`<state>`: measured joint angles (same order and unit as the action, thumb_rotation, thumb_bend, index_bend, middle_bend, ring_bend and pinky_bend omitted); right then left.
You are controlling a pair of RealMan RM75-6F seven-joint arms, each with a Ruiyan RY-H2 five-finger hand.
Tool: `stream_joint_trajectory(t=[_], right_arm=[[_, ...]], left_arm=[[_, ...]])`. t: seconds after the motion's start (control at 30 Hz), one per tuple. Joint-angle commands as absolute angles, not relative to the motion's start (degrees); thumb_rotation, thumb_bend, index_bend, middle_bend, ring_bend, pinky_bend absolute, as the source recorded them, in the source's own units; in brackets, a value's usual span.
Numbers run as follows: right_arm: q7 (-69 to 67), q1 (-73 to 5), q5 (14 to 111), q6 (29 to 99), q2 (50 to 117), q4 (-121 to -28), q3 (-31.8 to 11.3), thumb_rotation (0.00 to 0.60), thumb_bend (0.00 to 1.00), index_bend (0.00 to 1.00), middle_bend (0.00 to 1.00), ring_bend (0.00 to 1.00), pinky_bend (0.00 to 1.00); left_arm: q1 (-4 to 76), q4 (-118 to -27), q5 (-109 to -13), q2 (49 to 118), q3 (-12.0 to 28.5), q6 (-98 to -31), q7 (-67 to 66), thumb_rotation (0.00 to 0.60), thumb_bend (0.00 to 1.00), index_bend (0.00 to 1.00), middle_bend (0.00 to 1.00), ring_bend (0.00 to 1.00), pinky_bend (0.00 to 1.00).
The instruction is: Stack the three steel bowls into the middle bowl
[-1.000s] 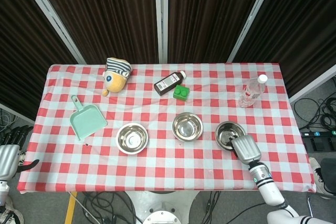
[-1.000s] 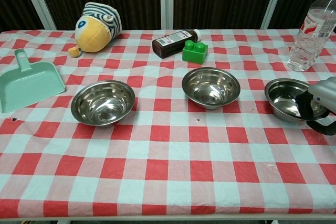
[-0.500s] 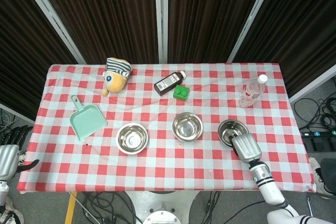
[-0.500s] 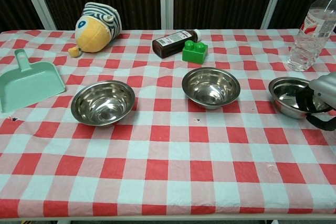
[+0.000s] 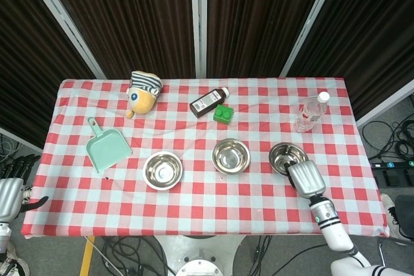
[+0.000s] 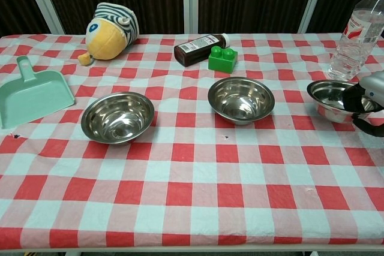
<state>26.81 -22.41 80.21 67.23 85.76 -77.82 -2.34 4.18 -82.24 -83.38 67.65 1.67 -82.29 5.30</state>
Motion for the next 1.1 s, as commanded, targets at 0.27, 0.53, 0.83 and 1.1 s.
stream_joint_trajectory(t=[0.27,0.53,0.83,1.1], right_arm=[[28.79,-24.93,82.81,69.23,82.94,-82.79,-5.36,0.6,0.43,0.74,0.63,0.81,0.78],[33.36,-29.95,82.93,65.64,83.76,-86.88,-8.1,0.6,0.43,0.74,0.64,0.81,0.78],[37.92,-34.29,80.56,61.22,89.82,-86.24,-8.61,0.6,0.43,0.74,0.64,0.81,0.78],[39.07,-36.45,78.73,59.19,93.06,-83.17,-8.51,0.6,0.43,0.74,0.64,0.81,0.78]], left_arm=[[4.27,-82.36,-83.11,67.53,2.07,-82.37,5.39,0.6,0.12,0.16,0.21,0.13,0.17],[4.23,-83.37,-84.25,66.82,2.03,-83.4,5.63,0.592,0.12,0.16,0.22,0.13,0.17],[3.91,-84.81,-86.14,65.32,1.58,-84.82,7.76,0.464,0.09,0.16,0.21,0.13,0.17],[3.65,-84.42,-86.44,65.08,1.59,-85.56,8.81,0.448,0.07,0.16,0.21,0.13,0.17]])
